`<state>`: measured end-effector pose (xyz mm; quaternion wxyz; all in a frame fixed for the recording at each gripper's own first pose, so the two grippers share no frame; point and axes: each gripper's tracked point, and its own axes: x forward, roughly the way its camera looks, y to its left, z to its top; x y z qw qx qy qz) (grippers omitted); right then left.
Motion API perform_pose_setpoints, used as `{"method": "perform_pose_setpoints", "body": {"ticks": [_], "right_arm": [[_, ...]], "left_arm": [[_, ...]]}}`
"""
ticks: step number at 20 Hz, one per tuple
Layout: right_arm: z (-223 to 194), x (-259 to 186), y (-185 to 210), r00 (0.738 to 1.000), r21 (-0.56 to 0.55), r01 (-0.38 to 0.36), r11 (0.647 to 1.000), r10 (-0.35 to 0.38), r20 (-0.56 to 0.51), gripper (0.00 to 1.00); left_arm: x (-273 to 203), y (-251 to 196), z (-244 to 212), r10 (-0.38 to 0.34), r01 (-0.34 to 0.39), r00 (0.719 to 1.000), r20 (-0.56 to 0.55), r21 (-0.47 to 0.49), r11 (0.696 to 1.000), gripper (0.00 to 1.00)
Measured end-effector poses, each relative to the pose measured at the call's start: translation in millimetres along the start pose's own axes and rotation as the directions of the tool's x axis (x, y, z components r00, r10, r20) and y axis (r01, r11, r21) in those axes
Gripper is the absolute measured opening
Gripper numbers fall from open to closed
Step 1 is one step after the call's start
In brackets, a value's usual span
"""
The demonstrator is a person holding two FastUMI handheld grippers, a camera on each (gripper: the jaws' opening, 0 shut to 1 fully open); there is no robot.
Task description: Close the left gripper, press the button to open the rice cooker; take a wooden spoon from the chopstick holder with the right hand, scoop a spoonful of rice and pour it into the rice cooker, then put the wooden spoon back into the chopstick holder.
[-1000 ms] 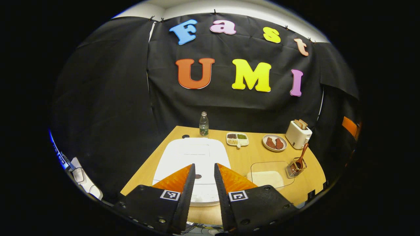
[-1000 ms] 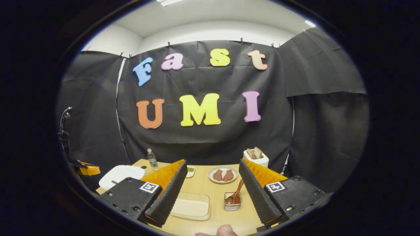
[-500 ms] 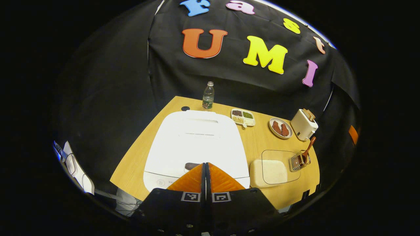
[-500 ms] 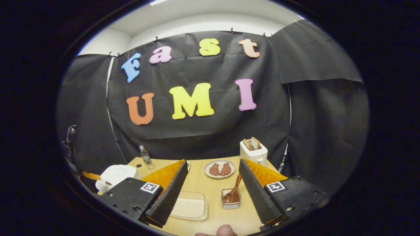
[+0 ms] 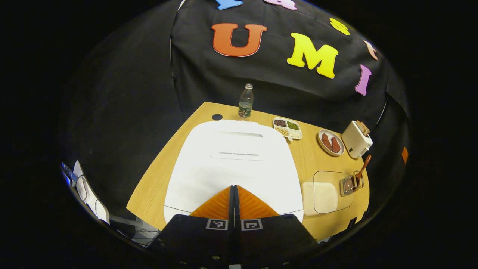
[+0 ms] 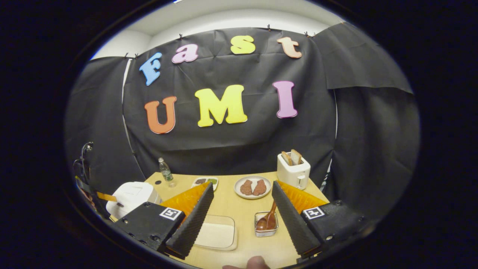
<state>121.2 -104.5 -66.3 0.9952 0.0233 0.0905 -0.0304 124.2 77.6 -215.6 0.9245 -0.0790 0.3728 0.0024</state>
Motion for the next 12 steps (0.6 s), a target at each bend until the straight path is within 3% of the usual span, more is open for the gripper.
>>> {"method": "perform_pose_setpoints", "body": {"ticks": [8, 12], "right_arm": [[-5, 2, 7, 1.0, 0.005, -0.008, 1.0, 0.008, -0.01, 0.97], [-5, -2, 14, 1.0, 0.0, -0.02, 1.0, 0.02, -0.007, 1.0]], "left_arm": [[3, 0, -21, 0.003, -0.006, 0.999, -0.044, -0.053, 0.999, 0.0], [6, 0, -15, 0.024, -0.024, 1.0, -0.004, -0.029, 0.999, 0.0]]}}
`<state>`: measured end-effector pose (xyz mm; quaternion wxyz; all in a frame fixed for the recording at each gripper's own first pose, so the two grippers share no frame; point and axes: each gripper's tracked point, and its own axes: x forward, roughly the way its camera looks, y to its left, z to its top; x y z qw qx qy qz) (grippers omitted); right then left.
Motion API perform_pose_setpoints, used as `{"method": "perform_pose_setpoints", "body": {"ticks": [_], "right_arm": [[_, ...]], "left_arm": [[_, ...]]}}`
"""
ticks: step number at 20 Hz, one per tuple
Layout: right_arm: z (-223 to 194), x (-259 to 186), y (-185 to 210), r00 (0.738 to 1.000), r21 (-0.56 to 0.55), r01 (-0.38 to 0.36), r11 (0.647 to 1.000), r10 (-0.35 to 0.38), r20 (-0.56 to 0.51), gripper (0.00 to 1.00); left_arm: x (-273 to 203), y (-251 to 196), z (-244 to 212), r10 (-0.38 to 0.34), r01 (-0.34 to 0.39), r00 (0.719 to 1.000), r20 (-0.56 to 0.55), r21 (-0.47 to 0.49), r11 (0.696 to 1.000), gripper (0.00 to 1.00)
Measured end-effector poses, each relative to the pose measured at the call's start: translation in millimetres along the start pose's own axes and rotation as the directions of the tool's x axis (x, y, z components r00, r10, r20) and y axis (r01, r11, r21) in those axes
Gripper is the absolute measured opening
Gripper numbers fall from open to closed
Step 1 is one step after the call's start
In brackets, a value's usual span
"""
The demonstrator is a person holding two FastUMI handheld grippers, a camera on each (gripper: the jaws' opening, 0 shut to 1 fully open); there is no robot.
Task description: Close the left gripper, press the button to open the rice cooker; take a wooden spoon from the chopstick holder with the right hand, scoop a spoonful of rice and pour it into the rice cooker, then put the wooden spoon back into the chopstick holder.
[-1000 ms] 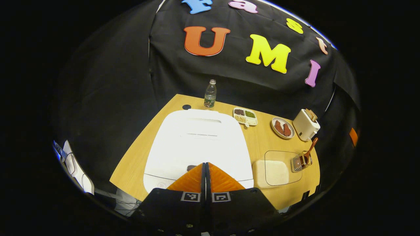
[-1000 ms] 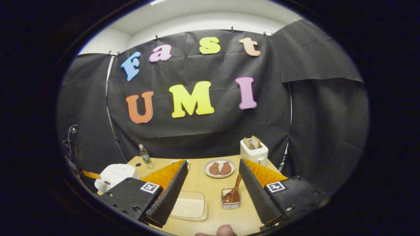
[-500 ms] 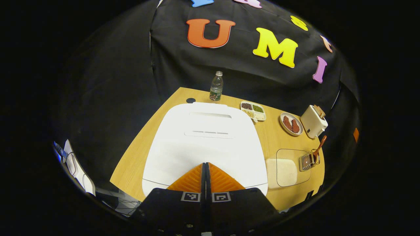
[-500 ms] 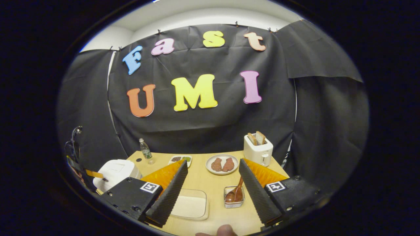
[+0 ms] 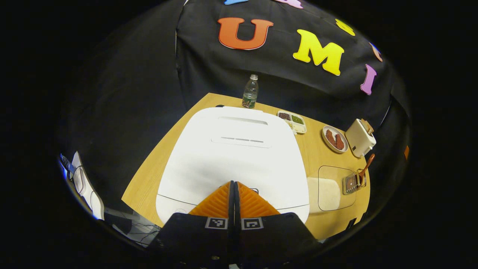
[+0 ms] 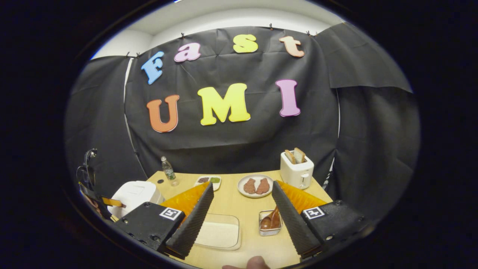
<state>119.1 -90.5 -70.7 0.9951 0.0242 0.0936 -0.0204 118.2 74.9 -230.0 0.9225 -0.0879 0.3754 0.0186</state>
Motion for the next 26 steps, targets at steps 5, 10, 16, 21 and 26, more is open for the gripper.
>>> {"method": "perform_pose_setpoints", "body": {"ticks": [5, 10, 16, 21, 26], "right_arm": [[12, -7, -6, 0.999, 0.003, 0.007, 1.0, -0.007, 0.033, 1.0], [22, -17, -15, 0.997, 0.026, 0.02, 0.999, -0.022, 0.068, 1.0], [26, -33, -43, 0.992, 0.065, 0.069, 0.996, -0.075, 0.097, 1.0], [17, -41, -67, 0.99, 0.053, 0.107, 0.993, -0.112, 0.086, 0.96], [0, -29, -88, 0.995, 0.043, 0.088, 0.995, -0.09, 0.034, 1.0]], "left_arm": [[-29, -10, 56, -0.006, 0.005, 0.964, 0.265, 0.008, 1.0, 0.0], [-57, -22, 121, -0.02, 0.006, 0.892, 0.451, 0.032, 0.999, 0.02], [-84, -38, 148, -0.045, 0.012, 0.836, 0.547, 0.063, 0.998, 0.67], [-107, -47, 147, -0.039, -0.021, 0.797, 0.602, 0.093, 0.995, 0.95], [-122, -67, 142, -0.058, -0.024, 0.785, 0.617, 0.124, 0.992, 0.95]]}}
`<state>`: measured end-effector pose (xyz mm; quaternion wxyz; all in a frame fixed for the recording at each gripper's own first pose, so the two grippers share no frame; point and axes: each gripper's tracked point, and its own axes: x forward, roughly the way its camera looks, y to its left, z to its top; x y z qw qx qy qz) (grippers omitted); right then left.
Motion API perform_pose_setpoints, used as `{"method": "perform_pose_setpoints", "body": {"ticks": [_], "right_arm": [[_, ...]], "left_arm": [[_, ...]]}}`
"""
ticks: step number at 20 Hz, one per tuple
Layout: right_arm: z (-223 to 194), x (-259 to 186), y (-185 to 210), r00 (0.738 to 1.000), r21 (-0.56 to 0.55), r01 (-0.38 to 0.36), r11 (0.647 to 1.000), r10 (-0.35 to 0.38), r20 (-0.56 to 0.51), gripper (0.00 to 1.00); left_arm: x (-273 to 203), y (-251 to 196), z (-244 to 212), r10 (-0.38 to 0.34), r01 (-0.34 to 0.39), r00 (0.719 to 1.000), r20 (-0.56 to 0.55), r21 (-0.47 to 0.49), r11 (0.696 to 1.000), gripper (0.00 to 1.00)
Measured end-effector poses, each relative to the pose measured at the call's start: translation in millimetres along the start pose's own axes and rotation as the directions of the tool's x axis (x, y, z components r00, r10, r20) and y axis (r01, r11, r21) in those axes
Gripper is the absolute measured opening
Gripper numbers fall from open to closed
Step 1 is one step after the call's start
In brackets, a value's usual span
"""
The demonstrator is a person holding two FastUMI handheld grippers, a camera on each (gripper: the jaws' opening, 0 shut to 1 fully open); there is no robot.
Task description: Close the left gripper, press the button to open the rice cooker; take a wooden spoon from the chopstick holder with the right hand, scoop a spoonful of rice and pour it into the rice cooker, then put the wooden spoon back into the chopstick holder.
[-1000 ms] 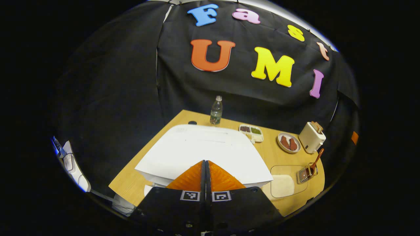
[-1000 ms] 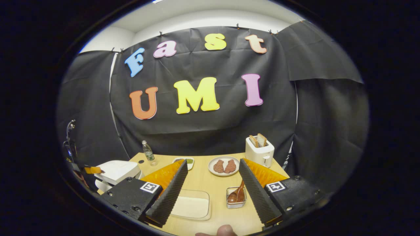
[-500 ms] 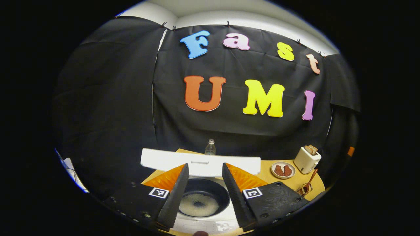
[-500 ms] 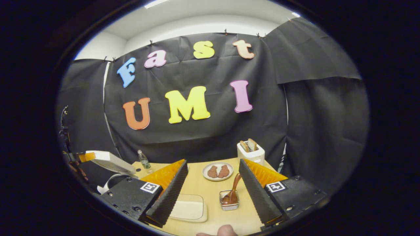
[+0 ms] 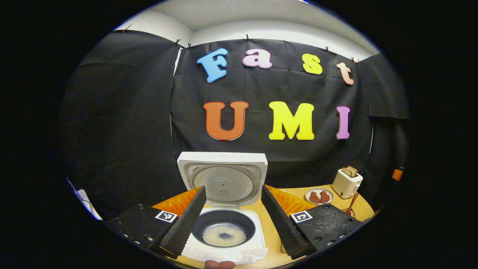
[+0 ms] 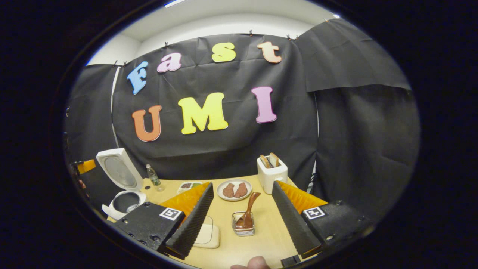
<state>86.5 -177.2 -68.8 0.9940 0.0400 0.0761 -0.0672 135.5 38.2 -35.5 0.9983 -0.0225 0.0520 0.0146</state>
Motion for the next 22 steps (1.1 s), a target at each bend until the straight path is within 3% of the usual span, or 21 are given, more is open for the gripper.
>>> {"method": "perform_pose_setpoints", "body": {"ticks": [1, 4, 7, 8, 12, 13, 14, 16, 17, 18, 21, 22], "right_arm": [[-10, 8, -6, 1.0, 0.001, -0.008, 1.0, 0.008, -0.028, 0.96], [-32, 36, -22, 0.996, 0.038, -0.029, 0.999, 0.033, -0.088, 1.0], [-64, 73, -28, 0.985, 0.067, -0.049, 0.997, 0.059, -0.164, 0.96], [-76, 85, -28, 0.976, 0.078, -0.063, 0.995, 0.078, -0.202, 1.0], [-119, 136, -35, 0.937, 0.152, -0.091, 0.984, 0.137, -0.321, 0.97], [-128, 150, -37, 0.928, 0.16, -0.095, 0.982, 0.146, -0.343, 0.96], [-136, 164, -40, 0.919, 0.164, -0.1, 0.981, 0.154, -0.363, 1.0], [-153, 190, -40, 0.897, 0.182, -0.114, 0.977, 0.18, -0.403, 0.99], [-162, 200, -40, 0.887, 0.193, -0.118, 0.974, 0.191, -0.421, 0.89], [-171, 210, -38, 0.875, 0.205, -0.123, 0.971, 0.204, -0.439, 0.84], [-188, 227, -24, 0.838, 0.299, -0.133, 0.945, 0.269, -0.475, 0.81], [-192, 232, -20, 0.83, 0.309, -0.143, 0.94, 0.284, -0.48, 0.6]], "left_arm": [[-2, -6, 2, -0.009, 0.009, 1.0, 0.008, 0.004, 1.0, 0.95], [-3, -24, 2, -0.046, 0.045, 0.999, 0.025, 0.051, 0.998, 0.94], [-2, -29, -2, -0.03, 0.03, 1.0, 0.0, 0.089, 0.996, 0.95], [-2, -31, 0, -0.017, 0.017, 1.0, 0.003, 0.09, 0.996, 0.96], [-9, -37, 2, 0.089, -0.089, 0.996, 0.015, 0.024, 0.996, 0.96], [-10, -43, 1, 0.099, -0.099, 0.995, 0.016, 0.002, 0.995, 1.0], [-12, -47, -2, 0.102, -0.102, 0.995, 0.009, -0.015, 0.995, 0.95], [-15, -49, -4, 0.118, -0.118, 0.993, -0.004, -0.011, 0.993, 0.96], [-14, -45, -2, 0.134, -0.134, 0.991, -0.001, -0.003, 0.991, 0.96], [-14, -41, -1, 0.15, -0.15, 0.989, -0.003, 0.002, 0.989, 0.96], [-16, -27, -1, 0.19, -0.189, 0.981, -0.038, 0.025, 0.982, 0.96], [-17, -21, 3, 0.209, -0.208, 0.977, -0.033, 0.027, 0.978, 0.96]]}}
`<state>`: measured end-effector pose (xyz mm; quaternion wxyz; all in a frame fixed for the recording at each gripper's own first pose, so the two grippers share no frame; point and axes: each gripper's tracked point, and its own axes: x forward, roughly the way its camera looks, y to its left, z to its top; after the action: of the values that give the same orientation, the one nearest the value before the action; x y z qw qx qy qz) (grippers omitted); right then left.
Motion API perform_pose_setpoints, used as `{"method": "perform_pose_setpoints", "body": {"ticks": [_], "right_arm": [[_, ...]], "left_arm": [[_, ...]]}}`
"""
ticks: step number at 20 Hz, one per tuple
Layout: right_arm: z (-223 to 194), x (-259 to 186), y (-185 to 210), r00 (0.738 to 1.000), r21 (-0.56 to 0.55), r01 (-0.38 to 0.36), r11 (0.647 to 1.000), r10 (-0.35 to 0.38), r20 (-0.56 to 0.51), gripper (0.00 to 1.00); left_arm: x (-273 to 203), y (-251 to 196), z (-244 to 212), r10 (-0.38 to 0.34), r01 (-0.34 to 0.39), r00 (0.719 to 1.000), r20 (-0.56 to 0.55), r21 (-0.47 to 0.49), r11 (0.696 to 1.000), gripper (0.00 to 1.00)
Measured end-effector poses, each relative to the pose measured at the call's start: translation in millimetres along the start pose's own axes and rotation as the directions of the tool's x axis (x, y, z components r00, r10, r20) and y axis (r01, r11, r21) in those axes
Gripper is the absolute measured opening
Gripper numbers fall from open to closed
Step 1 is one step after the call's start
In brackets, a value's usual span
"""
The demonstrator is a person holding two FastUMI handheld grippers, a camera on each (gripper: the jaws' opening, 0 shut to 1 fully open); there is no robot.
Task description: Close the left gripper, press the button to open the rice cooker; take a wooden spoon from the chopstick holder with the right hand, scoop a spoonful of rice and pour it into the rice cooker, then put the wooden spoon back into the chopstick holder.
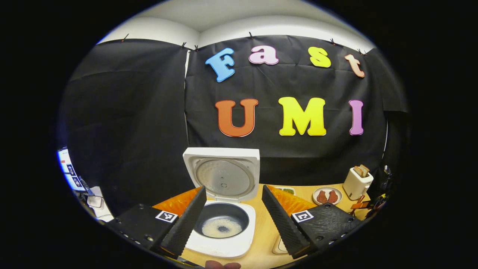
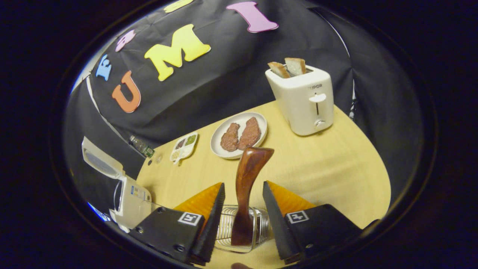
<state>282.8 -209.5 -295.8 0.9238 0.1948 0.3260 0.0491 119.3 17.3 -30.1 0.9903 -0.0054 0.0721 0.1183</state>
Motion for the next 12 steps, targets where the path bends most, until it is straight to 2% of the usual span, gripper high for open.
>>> {"method": "perform_pose_setpoints", "body": {"ticks": [1, 3, 4, 6, 12], "right_arm": [[-2, 4, 0, 1.0, 0.002, -0.002, 1.0, 0.002, -0.015, 0.55], [-1, 6, 2, 1.0, 0.027, -0.007, 1.0, 0.007, -0.016, 0.5], [-1, 6, 2, 1.0, 0.035, -0.005, 0.999, 0.005, -0.011, 0.39], [-1, -3, 0, 1.0, 0.036, 0.004, 0.999, -0.004, -0.008, 0.26], [-2, -32, 4, 0.999, 0.034, 0.025, 0.999, -0.025, 0.026, 0.23]], "left_arm": [[-1, 5, 0, 0.02, -0.02, 1.0, -0.004, -0.009, 1.0, 0.96], [-7, 7, -4, 0.035, -0.036, 0.999, -0.018, -0.033, 0.999, 0.95], [-11, 7, -5, 0.039, -0.039, 0.999, -0.017, -0.031, 0.999, 0.96], [-10, 8, -10, 0.041, -0.041, 0.999, -0.023, -0.015, 0.999, 0.96], [-13, -1, -14, 0.004, -0.005, 1.0, -0.031, -0.027, 1.0, 0.95]]}}
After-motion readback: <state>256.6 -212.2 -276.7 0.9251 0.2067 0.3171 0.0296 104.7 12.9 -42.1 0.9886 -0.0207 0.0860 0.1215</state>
